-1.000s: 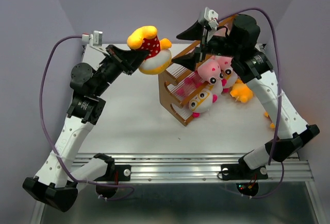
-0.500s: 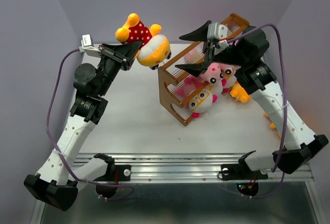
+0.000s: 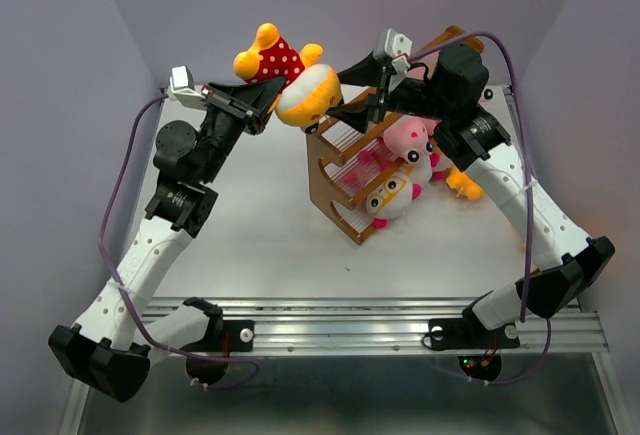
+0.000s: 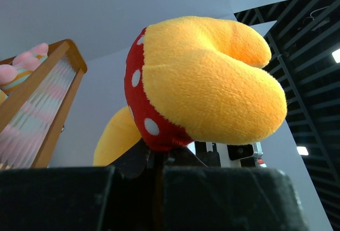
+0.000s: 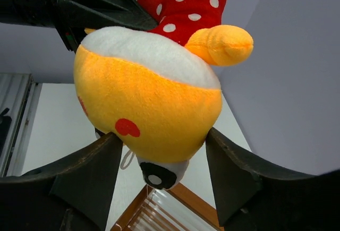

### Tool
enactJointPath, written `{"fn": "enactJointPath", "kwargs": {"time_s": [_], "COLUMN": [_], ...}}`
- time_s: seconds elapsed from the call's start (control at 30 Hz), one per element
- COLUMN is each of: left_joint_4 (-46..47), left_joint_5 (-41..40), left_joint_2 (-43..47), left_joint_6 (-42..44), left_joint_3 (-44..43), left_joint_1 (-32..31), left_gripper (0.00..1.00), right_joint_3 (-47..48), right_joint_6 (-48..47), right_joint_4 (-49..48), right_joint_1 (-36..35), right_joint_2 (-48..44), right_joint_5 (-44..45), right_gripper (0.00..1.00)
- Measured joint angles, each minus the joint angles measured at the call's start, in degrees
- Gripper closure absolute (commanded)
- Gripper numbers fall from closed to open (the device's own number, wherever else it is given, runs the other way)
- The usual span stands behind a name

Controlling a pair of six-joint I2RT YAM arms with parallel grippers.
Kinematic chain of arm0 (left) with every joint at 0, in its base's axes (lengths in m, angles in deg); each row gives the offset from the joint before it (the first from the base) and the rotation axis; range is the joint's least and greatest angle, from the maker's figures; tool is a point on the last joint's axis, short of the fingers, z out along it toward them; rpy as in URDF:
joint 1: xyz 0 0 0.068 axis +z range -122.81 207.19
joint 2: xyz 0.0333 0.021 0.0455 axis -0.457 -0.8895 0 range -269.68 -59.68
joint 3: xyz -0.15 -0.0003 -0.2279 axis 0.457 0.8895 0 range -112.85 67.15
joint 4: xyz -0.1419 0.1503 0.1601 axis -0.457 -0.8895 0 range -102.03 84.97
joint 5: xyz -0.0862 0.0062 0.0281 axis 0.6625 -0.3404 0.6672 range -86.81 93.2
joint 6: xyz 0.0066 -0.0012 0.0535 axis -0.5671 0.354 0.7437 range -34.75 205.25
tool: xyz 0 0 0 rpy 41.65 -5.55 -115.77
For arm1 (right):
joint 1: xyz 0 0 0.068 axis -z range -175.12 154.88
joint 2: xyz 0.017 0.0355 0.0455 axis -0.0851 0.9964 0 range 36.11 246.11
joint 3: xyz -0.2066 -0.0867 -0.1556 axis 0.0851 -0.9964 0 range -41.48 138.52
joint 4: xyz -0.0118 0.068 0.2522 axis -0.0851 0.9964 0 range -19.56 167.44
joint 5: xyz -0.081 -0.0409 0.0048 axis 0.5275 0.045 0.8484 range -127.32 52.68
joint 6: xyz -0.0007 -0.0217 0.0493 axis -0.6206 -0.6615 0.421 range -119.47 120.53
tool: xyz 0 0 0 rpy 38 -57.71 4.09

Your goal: Place and organize the stuffed toys onto the shelf

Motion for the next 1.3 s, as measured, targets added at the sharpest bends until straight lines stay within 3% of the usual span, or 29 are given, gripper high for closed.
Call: {"fn": "enactJointPath", "kwargs": {"time_s": [0.23,0.3,0.33,0.43,0.53,0.8,1.13,1.3], "left_joint_4": [1.60,1.62,1.57,1.40,0.37,-4.50,-17.35,-20.46], "left_joint_5": [-0.52,-0.83,-0.98,-0.94,-0.57,0.79,-0.35,-1.27], "left_joint_2": [-0.72,-0.70,-0.70,-0.52,0.15,5.05,12.00,13.49], "left_joint_6": [-0.07,0.24,0.63,2.67,5.11,15.58,32.98,36.11], "left_joint_3": [0.52,0.57,0.57,0.57,0.57,0.57,-0.13,0.55], "left_joint_1": [-0.02,-0.13,-0.13,0.55,2.38,8.50,10.29,10.29], "left_gripper": [1.00,0.85,0.67,0.41,0.28,0.21,0.18,0.17], "right_joint_3": [0.00,0.00,0.00,0.00,1.09,7.96,15.04,17.35], "right_joint_6": [4.13,4.81,5.03,6.01,8.35,9.84,-3.76,-10.47], "right_joint_4": [-1.86,-1.92,-1.92,-1.75,-0.35,6.25,22.32,28.37], "right_joint_1": [-0.46,-0.48,-0.48,0.00,3.10,19.23,34.03,37.35], "right_joint_2": [0.00,-0.02,-0.04,-0.17,-0.17,0.33,4.87,9.42], "right_joint_5": [0.13,0.35,0.70,2.43,2.99,5.79,8.59,8.00], "right_gripper": [0.85,0.89,0.92,0.95,0.95,0.94,0.89,0.89]}}
